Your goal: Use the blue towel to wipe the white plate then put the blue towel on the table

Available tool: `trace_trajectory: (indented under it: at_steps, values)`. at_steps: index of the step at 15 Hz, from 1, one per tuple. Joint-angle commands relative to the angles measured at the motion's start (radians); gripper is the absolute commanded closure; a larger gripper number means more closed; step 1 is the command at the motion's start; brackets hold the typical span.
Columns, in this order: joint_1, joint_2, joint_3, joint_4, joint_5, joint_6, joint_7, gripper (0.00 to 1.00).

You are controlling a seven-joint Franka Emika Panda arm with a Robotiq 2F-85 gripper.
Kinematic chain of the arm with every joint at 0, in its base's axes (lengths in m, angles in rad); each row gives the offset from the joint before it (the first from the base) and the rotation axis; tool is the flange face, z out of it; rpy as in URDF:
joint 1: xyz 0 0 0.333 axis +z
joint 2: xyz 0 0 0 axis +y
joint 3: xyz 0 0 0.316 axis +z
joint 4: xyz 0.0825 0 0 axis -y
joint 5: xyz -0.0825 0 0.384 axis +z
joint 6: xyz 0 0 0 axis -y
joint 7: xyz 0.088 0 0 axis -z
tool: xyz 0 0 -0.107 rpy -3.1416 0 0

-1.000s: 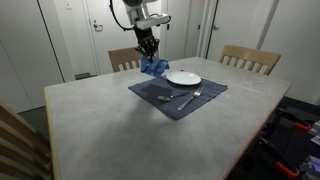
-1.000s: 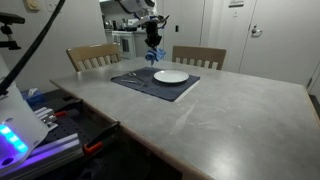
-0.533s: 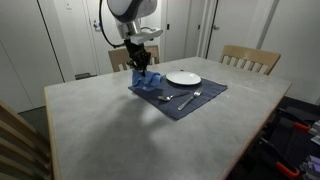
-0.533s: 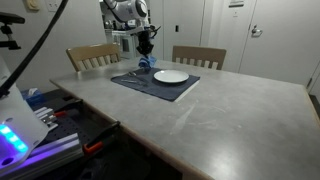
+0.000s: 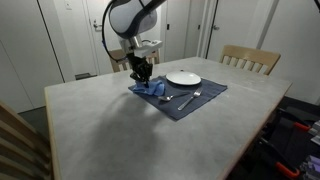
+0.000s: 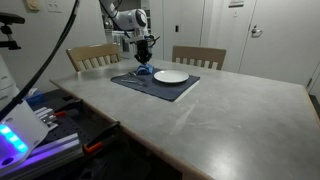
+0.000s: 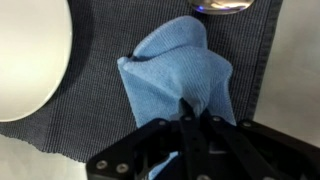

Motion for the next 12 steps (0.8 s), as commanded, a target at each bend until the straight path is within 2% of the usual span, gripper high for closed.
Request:
trace_trajectory:
  at_steps: [1, 2, 4, 11, 12]
  values:
    - [-0.015, -0.005, 0.013, -0.022, -0.02, 0.012, -0.032, 0.98]
    - [-0.013, -0.008, 0.01, -0.022, -0.024, 0.0, -0.036, 0.67]
    - [-0.008, -0.03, -0.007, -0.045, -0.021, 0.007, -0.045, 0.6]
    - [-0.04, -0.139, -0.011, -0.118, -0.013, -0.018, -0.175, 0.11]
    - [-0.059, -0.152, 0.011, -0.122, -0.031, -0.03, -0.188, 0.05]
